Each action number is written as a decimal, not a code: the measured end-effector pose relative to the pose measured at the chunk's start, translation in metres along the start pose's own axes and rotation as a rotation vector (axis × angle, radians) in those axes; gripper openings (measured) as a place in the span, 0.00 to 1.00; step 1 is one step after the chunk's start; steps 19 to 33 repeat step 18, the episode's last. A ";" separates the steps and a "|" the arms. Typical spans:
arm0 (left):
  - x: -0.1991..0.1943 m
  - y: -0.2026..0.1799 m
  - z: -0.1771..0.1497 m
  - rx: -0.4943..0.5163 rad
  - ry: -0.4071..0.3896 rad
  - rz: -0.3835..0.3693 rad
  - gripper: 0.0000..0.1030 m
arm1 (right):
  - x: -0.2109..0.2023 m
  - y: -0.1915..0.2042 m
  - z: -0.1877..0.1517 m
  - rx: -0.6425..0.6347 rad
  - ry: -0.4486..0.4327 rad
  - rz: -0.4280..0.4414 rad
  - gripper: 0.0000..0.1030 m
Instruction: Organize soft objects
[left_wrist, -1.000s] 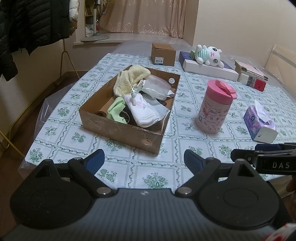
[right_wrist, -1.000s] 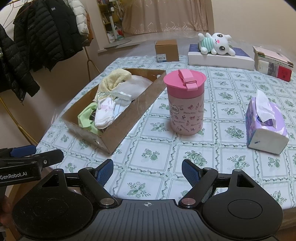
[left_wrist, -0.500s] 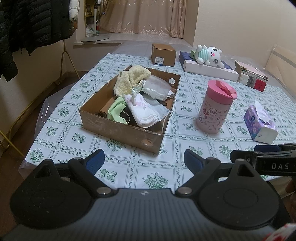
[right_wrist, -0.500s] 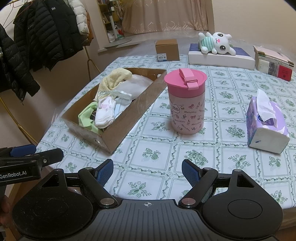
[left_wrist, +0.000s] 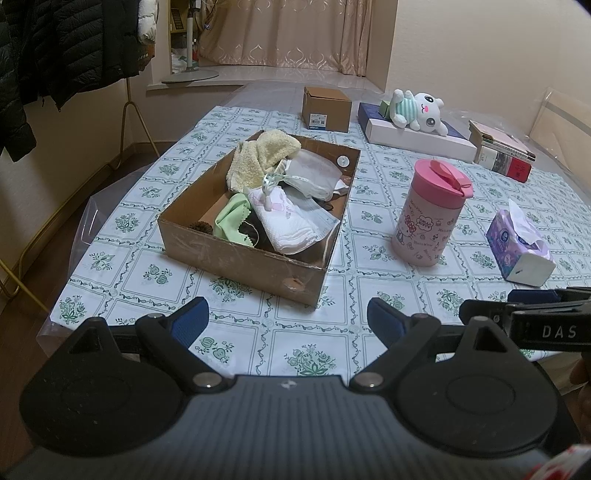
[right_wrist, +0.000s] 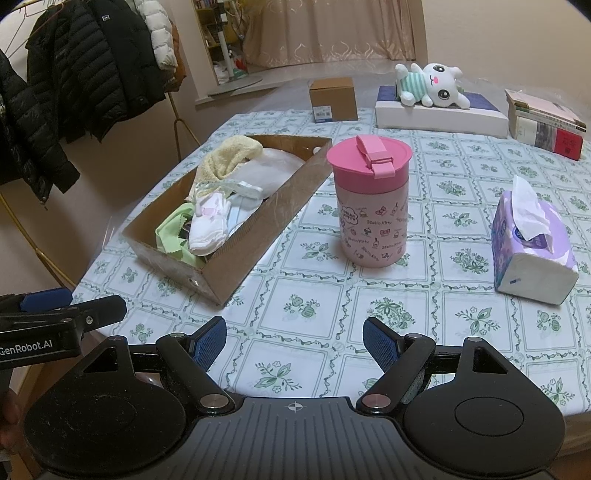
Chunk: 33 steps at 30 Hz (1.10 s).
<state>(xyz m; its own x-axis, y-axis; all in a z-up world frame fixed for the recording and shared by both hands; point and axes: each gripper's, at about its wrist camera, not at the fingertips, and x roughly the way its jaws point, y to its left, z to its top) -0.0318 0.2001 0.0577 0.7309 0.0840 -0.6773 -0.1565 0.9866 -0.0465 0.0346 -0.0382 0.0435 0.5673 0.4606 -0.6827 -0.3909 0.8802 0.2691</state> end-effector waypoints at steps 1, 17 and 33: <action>0.000 0.000 0.000 0.000 0.000 0.000 0.89 | 0.000 0.000 0.000 -0.001 0.000 0.000 0.78; -0.002 0.000 0.000 -0.011 -0.011 -0.011 0.89 | 0.001 -0.001 -0.002 0.005 0.002 0.001 0.78; -0.002 -0.001 0.001 -0.014 -0.012 -0.013 0.89 | 0.001 -0.001 -0.001 0.004 0.002 0.001 0.78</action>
